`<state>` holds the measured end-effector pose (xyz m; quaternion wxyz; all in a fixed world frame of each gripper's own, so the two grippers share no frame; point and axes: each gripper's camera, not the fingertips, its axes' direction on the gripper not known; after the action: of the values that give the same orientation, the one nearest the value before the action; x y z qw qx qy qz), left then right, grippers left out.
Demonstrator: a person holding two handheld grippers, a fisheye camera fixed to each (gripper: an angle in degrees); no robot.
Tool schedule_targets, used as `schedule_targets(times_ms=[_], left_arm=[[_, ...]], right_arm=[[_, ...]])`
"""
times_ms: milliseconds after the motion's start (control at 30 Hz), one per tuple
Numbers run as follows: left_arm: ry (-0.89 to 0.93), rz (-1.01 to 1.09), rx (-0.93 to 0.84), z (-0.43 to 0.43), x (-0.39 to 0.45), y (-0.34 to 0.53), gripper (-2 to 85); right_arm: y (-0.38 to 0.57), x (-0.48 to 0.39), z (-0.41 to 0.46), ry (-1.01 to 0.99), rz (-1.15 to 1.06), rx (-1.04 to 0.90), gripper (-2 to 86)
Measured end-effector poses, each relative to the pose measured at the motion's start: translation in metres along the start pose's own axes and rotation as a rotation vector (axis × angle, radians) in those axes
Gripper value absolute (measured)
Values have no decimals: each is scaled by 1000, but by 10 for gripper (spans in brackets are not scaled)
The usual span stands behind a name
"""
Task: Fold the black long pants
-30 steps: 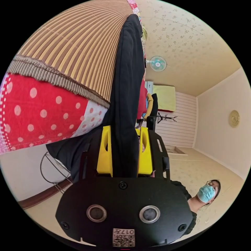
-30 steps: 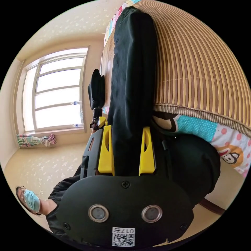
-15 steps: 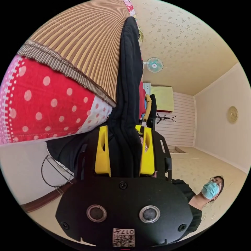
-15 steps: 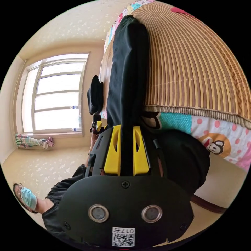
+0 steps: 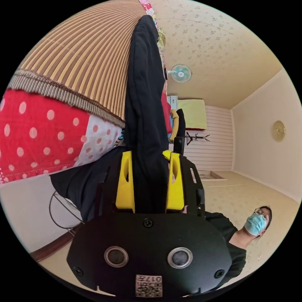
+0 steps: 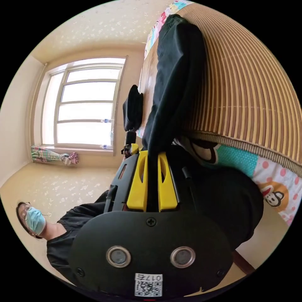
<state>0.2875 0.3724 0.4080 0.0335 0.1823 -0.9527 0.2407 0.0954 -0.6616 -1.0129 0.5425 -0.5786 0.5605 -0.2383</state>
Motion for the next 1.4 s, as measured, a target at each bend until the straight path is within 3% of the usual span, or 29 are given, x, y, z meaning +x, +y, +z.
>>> schedule_targets(times_ms=[67,167,400,567,833,967,1033,1233,1400], left_arm=[[59,76,1,-1,14,9,83],[201,230,58,-16,60,26,72],[14,798,24,-30,281,102,109],[-163,1118,75,-26,419,188,73],[-116,1434,266,-23,570,313,64],[-116,1350,308,-14,576,293,65],[-91,1204,286,-4,556,245,68],[-225,859,215,47,441,102,67],[-396,752,138,99,351,64,64]], right_arm=[[14,-20,-14,-164,-72,49,24],[31,-69,-33,-225,-224,76,13],[96,-248,-88,-170,-659,129,3],[180,-402,-131,-89,-989,183,1],[280,-566,-170,-82,-1251,289,1],[269,-583,-177,-4,-1182,358,1],[240,-569,-179,20,-1086,360,1],[104,-435,-175,128,-687,325,3],[75,-343,-152,260,-537,336,4]])
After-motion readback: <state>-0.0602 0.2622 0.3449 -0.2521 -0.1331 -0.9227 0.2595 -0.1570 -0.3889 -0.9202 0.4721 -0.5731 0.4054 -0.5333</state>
